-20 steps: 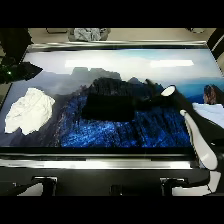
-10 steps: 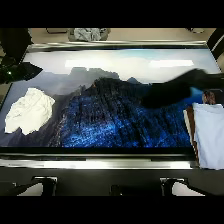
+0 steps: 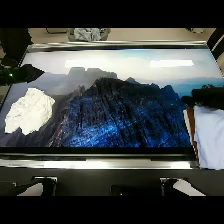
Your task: Fold the shirts.
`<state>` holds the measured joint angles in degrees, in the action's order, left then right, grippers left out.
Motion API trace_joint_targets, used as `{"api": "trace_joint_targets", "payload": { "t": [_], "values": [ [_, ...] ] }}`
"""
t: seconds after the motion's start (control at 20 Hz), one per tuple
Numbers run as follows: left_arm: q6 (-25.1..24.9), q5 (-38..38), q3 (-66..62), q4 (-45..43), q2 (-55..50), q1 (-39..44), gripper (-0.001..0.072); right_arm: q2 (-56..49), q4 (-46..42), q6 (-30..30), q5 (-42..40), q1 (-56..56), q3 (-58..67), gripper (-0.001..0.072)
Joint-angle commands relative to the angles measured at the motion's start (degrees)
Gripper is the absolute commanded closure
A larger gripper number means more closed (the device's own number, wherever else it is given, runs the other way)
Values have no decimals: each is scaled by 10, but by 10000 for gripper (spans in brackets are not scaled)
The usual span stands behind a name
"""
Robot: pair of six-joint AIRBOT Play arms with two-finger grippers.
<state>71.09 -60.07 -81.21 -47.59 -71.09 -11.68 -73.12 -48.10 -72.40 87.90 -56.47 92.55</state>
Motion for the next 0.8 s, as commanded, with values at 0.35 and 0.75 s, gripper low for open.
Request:
{"api": "trace_joint_targets", "payload": {
  "t": [0.35,0.75],
  "values": [
    [0,-6,15,0,0,0,680,32,-245,48,178,-132,-6,680],
    [0,-5,14,16,0,0,680,68,-371,47,85,-132,-240,680]
  ]
}}
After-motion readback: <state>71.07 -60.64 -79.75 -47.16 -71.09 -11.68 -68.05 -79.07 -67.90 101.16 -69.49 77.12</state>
